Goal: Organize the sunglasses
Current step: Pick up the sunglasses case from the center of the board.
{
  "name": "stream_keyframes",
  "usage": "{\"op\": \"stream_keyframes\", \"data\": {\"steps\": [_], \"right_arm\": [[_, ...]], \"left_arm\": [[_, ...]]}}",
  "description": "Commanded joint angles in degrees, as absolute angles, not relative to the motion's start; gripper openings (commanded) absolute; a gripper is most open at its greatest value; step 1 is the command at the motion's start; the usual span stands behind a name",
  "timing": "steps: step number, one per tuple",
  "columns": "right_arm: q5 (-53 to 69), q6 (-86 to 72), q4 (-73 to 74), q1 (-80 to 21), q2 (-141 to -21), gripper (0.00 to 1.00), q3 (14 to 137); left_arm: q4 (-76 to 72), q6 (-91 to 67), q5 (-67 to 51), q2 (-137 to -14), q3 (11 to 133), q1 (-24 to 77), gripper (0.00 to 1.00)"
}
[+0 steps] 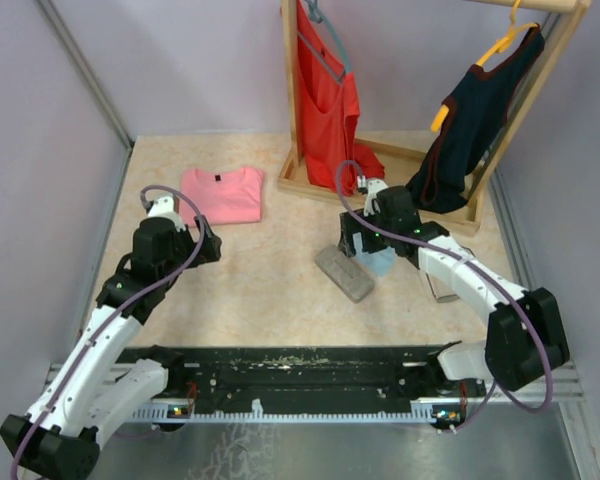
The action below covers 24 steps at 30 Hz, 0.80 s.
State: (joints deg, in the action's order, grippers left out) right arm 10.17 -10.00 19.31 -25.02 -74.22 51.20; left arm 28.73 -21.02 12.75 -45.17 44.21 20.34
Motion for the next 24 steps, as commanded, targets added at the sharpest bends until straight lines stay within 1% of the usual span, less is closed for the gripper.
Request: {"op": "stream_keyframes", "data": {"steps": [1,7,10,19,24], "right_arm": [[8.98,-3.47,19.41,-27.72,-77.47,0.93,54.58],[4.10,0.78,22.85,-33.30,-83.73,0.92,57.87],[3.58,2.82,24.17,-35.15,-86.61,0.91,59.06],[3.21,5.20,27.86,-36.96,-92.52,0.88,62.48],[3.48,5.60,28.43,-37.68,-93.51,0.86,63.22]], "left_arm": [[28.48,-21.31,12.24,-43.82,43.44,19.92,1.00],[28.41,-20.93,10.66,-43.99,43.29,19.94,1.00],[28.43,-20.87,10.45,-43.96,43.16,19.90,1.00],[28.39,-20.71,10.25,-43.76,43.15,19.95,1.00],[28.39,-20.54,9.89,-44.05,43.15,19.90,1.00]]}}
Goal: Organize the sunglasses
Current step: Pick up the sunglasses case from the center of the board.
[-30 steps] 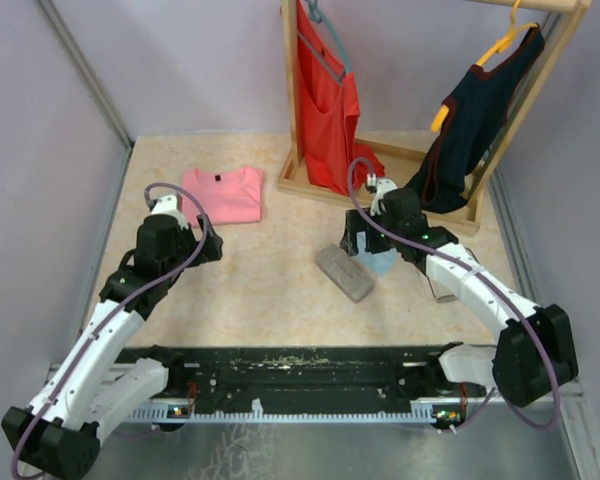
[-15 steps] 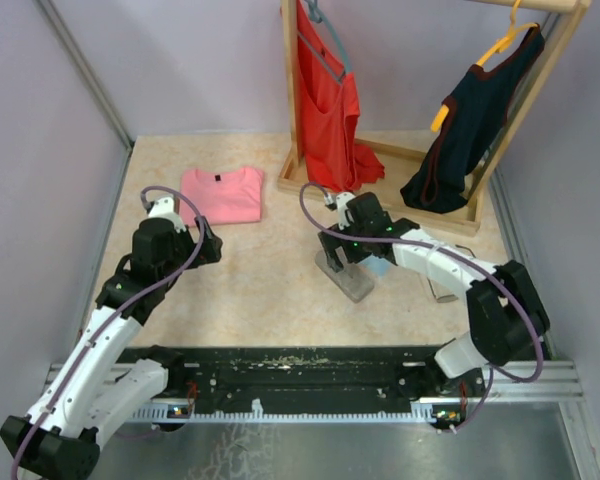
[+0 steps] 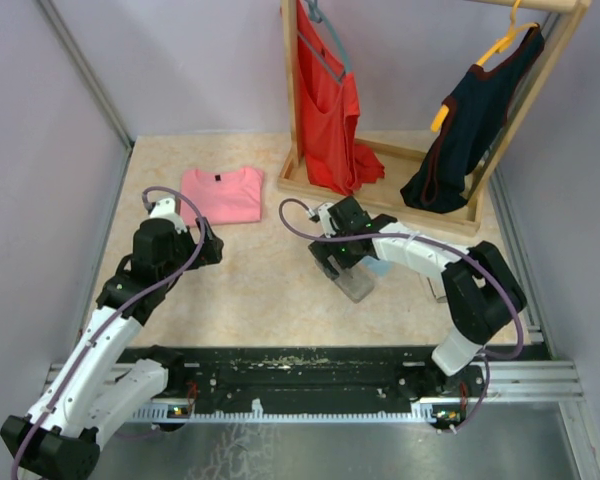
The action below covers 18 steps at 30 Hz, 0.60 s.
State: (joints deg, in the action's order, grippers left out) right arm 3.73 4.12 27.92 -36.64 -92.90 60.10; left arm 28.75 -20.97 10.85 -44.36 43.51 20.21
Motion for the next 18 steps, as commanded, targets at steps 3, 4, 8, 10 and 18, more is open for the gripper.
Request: {"op": "stream_keyframes", "data": {"steps": [3,4,8,10,18], "right_arm": [[2.46,6.01,29.27,-38.09,-94.13,0.84,63.98],[2.20,6.12,29.58,-38.25,-95.10,0.83,64.13],[1.31,6.41,30.51,-38.50,-97.08,0.82,64.83],[0.99,6.57,30.72,-38.58,-97.35,0.81,65.02],[0.00,6.86,31.27,-39.20,-98.19,0.74,65.72]], "left_arm": [[28.32,-20.57,9.68,-44.20,43.07,19.94,1.00],[28.30,-20.57,9.63,-44.19,43.13,19.93,1.00],[28.30,-20.48,9.58,-44.18,43.14,19.95,1.00],[28.32,-20.50,9.54,-44.19,43.08,19.91,1.00],[28.30,-20.55,9.41,-44.08,43.15,19.90,1.00]]}}
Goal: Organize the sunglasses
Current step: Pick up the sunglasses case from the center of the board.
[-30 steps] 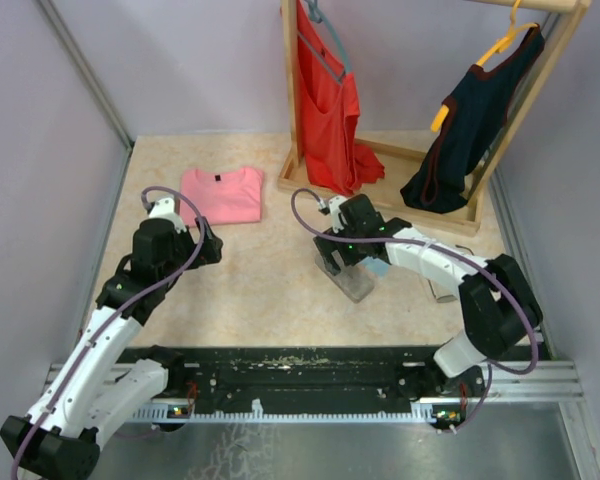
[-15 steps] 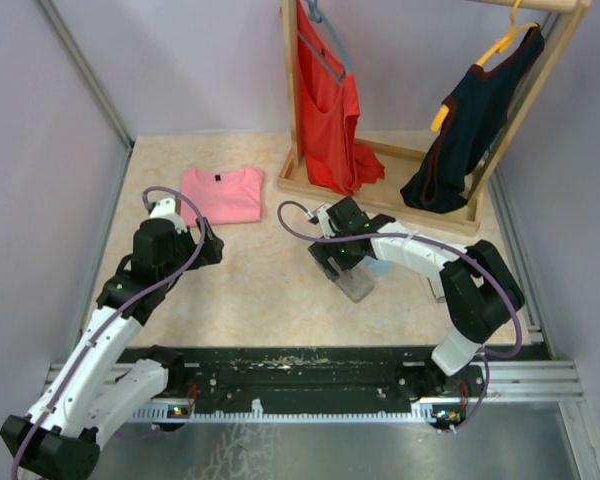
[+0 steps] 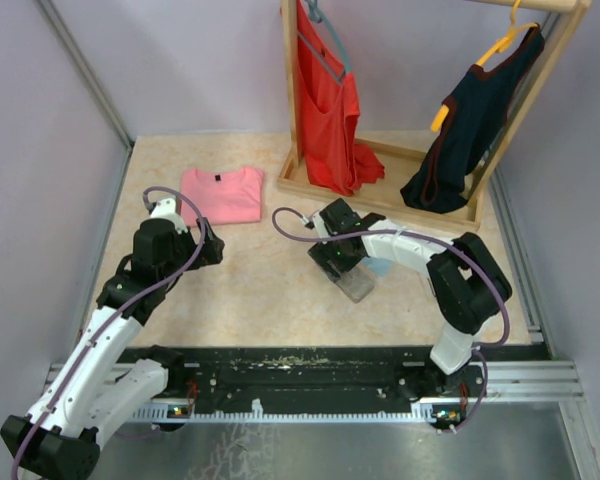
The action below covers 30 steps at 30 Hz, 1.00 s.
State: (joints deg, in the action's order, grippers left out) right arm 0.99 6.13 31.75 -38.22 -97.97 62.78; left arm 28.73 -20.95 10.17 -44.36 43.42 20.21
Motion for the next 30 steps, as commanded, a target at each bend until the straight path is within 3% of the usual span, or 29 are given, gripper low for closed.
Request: {"op": "stream_keyframes", "data": {"steps": [1,12,24,30], "right_arm": [[-0.02,6.86,31.32,-39.31,-98.19,0.72,65.78],[-1.03,6.86,31.51,-39.72,-98.88,0.62,66.12],[-1.93,7.29,31.64,-40.35,-98.88,0.74,66.07],[-2.28,7.04,31.55,-40.65,-98.76,0.61,66.41]], "left_arm": [[28.30,-20.55,9.43,-44.04,43.15,19.92,1.00],[28.39,-20.48,9.67,-43.80,43.09,19.95,1.00],[28.30,-20.49,9.40,-43.78,43.07,19.90,1.00],[28.30,-20.52,9.39,-43.71,43.05,19.95,1.00]]}}
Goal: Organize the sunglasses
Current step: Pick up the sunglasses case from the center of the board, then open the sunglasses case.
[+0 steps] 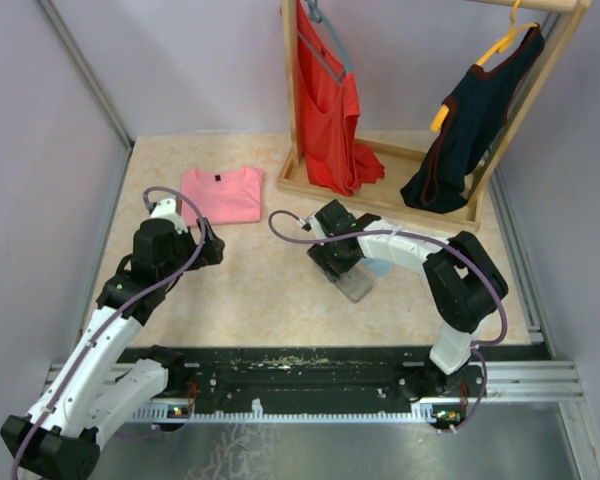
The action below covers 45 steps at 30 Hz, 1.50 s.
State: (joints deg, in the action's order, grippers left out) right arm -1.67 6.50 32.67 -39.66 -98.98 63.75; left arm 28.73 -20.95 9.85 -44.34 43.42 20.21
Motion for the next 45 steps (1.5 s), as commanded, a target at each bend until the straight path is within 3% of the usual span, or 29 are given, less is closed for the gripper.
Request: {"op": "stream_keyframes", "data": {"steps": [1,5,9,11,19,24,27,36,40,45], "right_arm": [[-2.32,6.91,31.55,-40.75,-98.43,0.59,66.44],[-1.75,6.07,31.94,-40.95,-95.51,0.43,67.49],[0.36,4.06,30.96,-41.12,-88.88,0.10,68.70],[1.89,2.95,28.81,-41.13,-85.01,0.00,68.43],[9.68,-7.47,4.56,-41.13,-62.87,0.00,55.57],[13.87,-12.76,-12.08,-41.13,-52.87,0.00,47.97],[20.42,-14.77,-14.38,-41.13,-50.76,0.00,48.51],[44.35,-19.81,-31.01,-41.13,-50.48,0.00,46.97],[46.38,-21.95,-39.16,-41.24,-50.20,0.00,46.55],[44.65,-17.49,-39.22,-43.73,-50.77,0.00,48.47]], "left_arm": [[28.30,-20.51,9.50,-43.69,43.11,19.93,1.00],[28.38,-20.76,9.89,-43.19,43.13,19.95,1.00],[27.61,-21.62,9.41,-41.04,43.18,19.88,1.00],[26.14,-21.49,7.15,-38.74,43.01,19.83,1.00],[16.89,-19.78,-3.75,-27.20,41.03,19.84,1.00],[8.84,-17.41,-18.63,-26.39,43.73,19.86,1.00],[1.57,-17.26,-30.40,-26.92,43.51,19.84,1.00],[-17.50,-24.09,-50.43,-32.41,45.37,19.84,1.00],[-24.19,-27.98,-55.09,-34.88,47.54,19.90,1.00],[-30.23,-32.06,-59.01,-37.55,48.92,19.95,1.00]]}}
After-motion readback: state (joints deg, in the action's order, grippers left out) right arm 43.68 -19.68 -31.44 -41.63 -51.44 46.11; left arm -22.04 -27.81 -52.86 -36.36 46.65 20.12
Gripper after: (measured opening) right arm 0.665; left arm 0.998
